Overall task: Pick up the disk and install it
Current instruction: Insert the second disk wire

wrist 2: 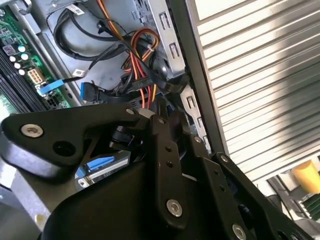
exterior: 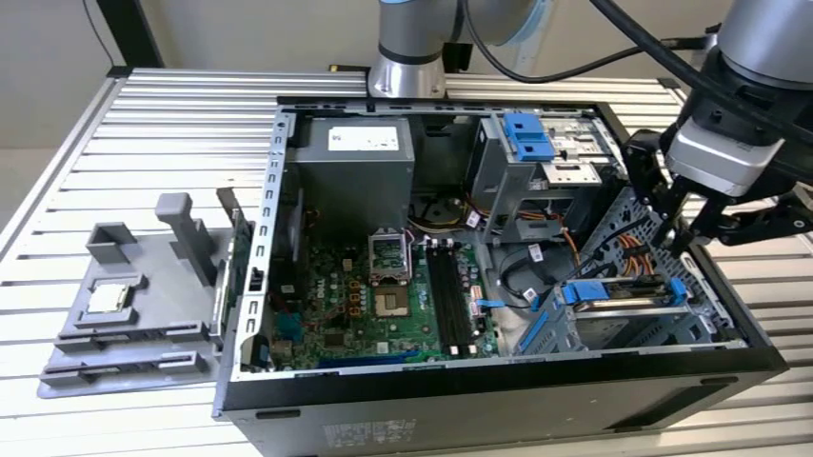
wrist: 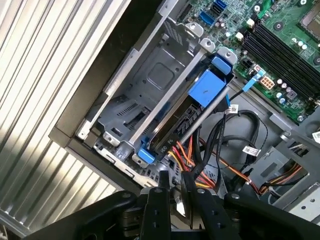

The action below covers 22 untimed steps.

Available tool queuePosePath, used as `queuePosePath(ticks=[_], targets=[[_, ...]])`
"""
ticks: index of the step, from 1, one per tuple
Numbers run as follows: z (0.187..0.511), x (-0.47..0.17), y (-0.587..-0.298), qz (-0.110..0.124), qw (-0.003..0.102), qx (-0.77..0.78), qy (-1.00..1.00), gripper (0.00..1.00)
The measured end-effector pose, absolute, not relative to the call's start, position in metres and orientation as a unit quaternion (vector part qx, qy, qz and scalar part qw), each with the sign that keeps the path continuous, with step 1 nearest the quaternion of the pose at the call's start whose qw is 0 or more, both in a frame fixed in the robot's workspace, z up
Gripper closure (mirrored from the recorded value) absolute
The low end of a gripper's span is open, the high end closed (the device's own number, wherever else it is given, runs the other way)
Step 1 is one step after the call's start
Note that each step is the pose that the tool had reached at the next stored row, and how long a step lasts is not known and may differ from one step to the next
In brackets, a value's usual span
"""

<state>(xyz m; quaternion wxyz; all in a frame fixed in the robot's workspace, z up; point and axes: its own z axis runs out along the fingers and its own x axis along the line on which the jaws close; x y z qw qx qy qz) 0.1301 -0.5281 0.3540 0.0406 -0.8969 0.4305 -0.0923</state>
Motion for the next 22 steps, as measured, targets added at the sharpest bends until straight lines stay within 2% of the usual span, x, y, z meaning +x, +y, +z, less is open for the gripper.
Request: queuePosePath(ticks=[8,22], targets=[[0.3498,0.1302,-0.5275,-0.102,0.05,-0.917,0.383,0.0],[0.3473,0.1319,-0.528,-0.105,0.056,-0.929,0.351,0.0]])
